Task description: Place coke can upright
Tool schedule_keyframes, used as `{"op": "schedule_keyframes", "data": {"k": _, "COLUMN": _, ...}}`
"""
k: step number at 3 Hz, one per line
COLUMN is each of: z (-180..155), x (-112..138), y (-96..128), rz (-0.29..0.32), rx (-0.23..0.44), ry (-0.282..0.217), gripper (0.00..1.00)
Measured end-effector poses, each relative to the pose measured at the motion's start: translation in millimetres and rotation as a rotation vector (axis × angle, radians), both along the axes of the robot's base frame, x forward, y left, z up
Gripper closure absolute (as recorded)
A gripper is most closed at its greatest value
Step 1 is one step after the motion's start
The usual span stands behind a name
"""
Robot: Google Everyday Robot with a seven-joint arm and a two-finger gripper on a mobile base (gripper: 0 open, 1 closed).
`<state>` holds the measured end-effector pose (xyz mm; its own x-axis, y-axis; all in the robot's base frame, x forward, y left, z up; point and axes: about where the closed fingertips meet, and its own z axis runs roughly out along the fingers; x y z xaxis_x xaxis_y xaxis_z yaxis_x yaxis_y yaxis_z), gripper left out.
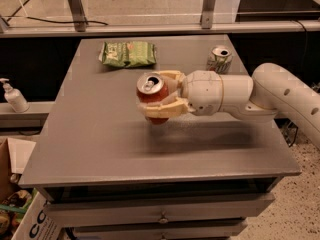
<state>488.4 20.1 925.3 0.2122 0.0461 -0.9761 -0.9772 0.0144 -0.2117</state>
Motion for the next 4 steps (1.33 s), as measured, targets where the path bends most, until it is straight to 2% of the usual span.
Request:
{"op": "schedule_keyframes", "data": {"k": 1, "z": -11.3, "x": -2.1, "y": 1.0, "rz": 0.015, "rx": -0.030, "ry": 0.011, "gripper": 1.00}}
{"op": "schedule_keyframes", "data": {"k": 2, "z": -24.9, "x": -5.0, "y": 4.6, "rz": 0.032, "rx": -0.078, "ry": 0.035, "gripper": 1.00}}
{"op": "schedule_keyframes", "data": {"k": 4, "z": -50.2, "x": -11.2, "y": 5.1, "rz": 0.043, "rx": -0.131, "ry": 0.092, "gripper": 1.00}}
